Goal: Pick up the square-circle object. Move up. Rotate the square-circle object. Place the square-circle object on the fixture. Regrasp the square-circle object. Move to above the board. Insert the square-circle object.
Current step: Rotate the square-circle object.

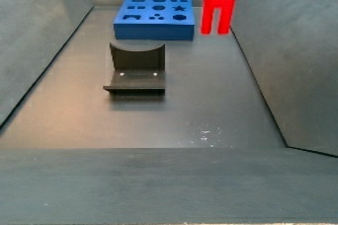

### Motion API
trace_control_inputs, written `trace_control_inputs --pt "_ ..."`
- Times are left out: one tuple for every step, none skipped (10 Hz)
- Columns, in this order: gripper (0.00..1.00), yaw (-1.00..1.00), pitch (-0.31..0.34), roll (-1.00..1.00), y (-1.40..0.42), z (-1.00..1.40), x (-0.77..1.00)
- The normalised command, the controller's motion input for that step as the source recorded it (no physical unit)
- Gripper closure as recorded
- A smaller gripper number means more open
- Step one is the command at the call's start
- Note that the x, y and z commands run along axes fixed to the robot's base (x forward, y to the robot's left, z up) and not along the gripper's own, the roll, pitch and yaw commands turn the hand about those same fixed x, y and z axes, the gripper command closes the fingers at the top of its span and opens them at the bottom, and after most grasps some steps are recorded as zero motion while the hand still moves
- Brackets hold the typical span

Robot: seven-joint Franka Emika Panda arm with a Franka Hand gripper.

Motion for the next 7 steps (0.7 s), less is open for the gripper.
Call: trace_control_inputs --pt "1.00 -0.06 -0.051 -0.08 0.01 -1.00 0.01" --pt "1.00 -0.05 -0.048 -0.07 0.02 -1.00 0.01" --pt "1.00 -0.05 -0.044 -0.06 0.02 -1.00 0.02" --pt "1.00 -0.05 -0.042 -0.05 0.03 -1.00 0.02" --pt "1.00 -0.05 -0.045 -0.05 0.04 -1.00 0.02" --pt "1.00 -0.05 -0.045 -0.04 0.04 -0.99 0.02" --pt "1.00 -0.05 -0.045 -0.03 0.04 -0.77 0.02"
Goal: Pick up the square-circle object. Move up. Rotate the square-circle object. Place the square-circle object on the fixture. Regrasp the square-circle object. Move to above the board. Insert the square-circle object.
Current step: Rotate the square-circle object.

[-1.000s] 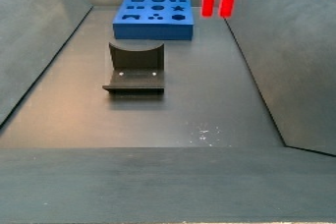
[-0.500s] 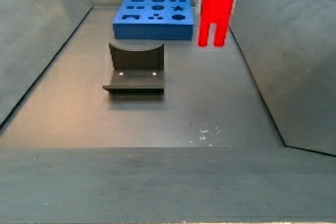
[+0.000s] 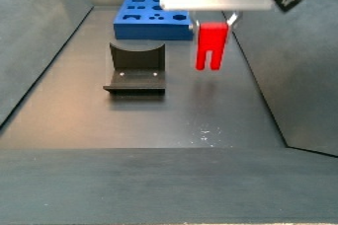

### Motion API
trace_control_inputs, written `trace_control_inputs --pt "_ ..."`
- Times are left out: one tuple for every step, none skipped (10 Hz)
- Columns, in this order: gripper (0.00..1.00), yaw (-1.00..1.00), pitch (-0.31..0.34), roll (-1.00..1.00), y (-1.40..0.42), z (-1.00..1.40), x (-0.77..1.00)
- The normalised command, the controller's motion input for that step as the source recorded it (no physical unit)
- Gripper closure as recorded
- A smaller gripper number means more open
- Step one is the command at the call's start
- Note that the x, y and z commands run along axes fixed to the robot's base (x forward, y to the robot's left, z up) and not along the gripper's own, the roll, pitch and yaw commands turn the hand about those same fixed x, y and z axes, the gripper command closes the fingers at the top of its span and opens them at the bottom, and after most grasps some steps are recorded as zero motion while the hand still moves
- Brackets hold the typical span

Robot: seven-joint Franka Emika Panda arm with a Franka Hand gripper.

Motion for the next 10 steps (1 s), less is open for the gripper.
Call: trace_control_inputs --pt "1.00 -0.05 -0.045 -0.02 0.04 -0.67 0.02" --pt "1.00 -0.05 -0.038 -0.01 0.03 -0.41 0.02" --pt "1.00 -0.05 -0.032 -0.01 0.04 -0.26 0.02" --pt "1.00 -0.05 -0.010 -0.01 0.03 -0.20 0.00" --pt "1.00 -0.05 -0.010 -0.01 0.03 -0.20 0.00" --pt "1.00 -0.05 -0.005 -0.01 0.03 -0.20 -0.01" --pt "1.00 -0.05 -0.007 -0.01 0.04 -0.20 0.00" --pt "1.00 -0.05 -0.007 -0.01 0.04 -0.20 0.00" --pt "0.00 -0.05 -0.007 -0.01 0.00 0.00 0.00" --pt "0.00 -0.04 -0.012 -0.01 0.00 1.00 0.00"
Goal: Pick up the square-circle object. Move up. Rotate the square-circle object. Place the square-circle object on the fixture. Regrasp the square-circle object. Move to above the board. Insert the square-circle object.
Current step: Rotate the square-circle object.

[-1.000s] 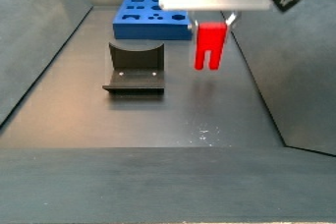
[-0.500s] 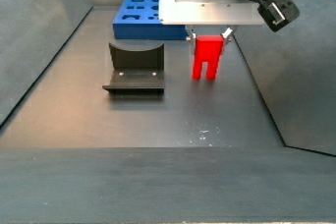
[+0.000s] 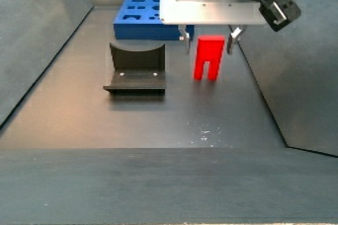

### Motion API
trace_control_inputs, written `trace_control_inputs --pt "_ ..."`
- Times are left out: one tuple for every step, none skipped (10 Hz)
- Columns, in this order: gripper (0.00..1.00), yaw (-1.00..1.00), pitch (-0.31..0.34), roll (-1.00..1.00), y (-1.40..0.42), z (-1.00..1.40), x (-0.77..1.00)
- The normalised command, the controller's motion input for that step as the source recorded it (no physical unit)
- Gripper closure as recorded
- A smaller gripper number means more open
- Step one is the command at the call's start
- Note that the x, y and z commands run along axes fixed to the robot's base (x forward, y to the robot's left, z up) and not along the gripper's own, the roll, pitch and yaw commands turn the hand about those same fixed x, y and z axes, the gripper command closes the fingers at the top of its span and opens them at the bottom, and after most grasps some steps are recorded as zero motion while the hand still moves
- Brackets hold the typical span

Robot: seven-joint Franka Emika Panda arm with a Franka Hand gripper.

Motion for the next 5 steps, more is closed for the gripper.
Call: trace_control_inputs --pt "0.00 -0.04 0.004 -0.01 0.00 1.00 -0.02" --pt "0.00 -0.04 0.030 -0.02 0.00 0.96 -0.03" --pt "0.00 -0.04 0.039 -0.03 0.00 0.81 -0.03" --pt "0.00 -0.03 0.045 -0.04 0.00 0.64 -0.02" --pt "0.00 -0.03 0.046 -0.05 0.00 0.47 -0.02"
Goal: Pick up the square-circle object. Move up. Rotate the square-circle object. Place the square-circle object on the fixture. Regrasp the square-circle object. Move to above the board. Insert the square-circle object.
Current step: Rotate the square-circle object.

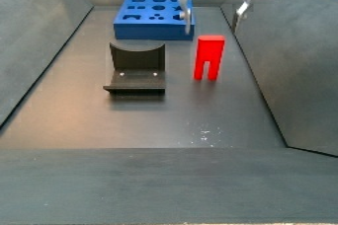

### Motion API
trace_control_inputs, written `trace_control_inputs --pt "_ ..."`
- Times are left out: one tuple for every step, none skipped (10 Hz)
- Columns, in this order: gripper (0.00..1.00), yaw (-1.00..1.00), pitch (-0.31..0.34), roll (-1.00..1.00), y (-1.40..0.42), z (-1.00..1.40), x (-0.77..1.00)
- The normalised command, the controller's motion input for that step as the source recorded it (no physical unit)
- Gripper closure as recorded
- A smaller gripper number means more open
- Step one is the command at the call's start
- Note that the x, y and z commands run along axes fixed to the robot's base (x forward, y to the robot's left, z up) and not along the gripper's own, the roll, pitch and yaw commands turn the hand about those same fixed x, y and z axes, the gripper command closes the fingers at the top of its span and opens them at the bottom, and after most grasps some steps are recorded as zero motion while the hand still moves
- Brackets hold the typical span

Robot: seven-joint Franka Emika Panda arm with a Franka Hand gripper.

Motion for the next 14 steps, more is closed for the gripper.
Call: trace_control_inputs --pt "0.00 -0.02 0.050 -0.06 0.00 0.23 -0.01" --pt "0.00 1.00 0.004 -0.01 0.00 0.00 0.00" --pt "0.00 1.00 0.004 -0.01 0.00 -0.10 0.02" --pt "0.00 1.00 0.003 0.00 0.00 -0.08 0.03" --pt "0.00 1.00 0.002 0.00 0.00 -0.06 0.03" --pt "0.00 1.00 0.002 0.00 0.00 -0.05 0.04" --pt "0.00 1.00 0.002 0.00 0.00 -0.04 0.04" --pt "0.00 1.00 0.002 -0.01 0.00 -0.04 0.04" --pt "0.00 1.00 0.002 -0.01 0.00 -0.03 0.04" --pt "0.00 1.00 0.002 -0.01 0.00 -0.03 0.04" --pt "0.00 1.00 0.001 -0.01 0.00 -0.03 0.04" --pt "0.00 1.00 0.001 -0.01 0.00 -0.03 0.04" --pt "0.00 1.00 0.001 -0.01 0.00 -0.03 0.04" --pt "0.00 1.00 0.001 -0.01 0.00 -0.03 0.04"
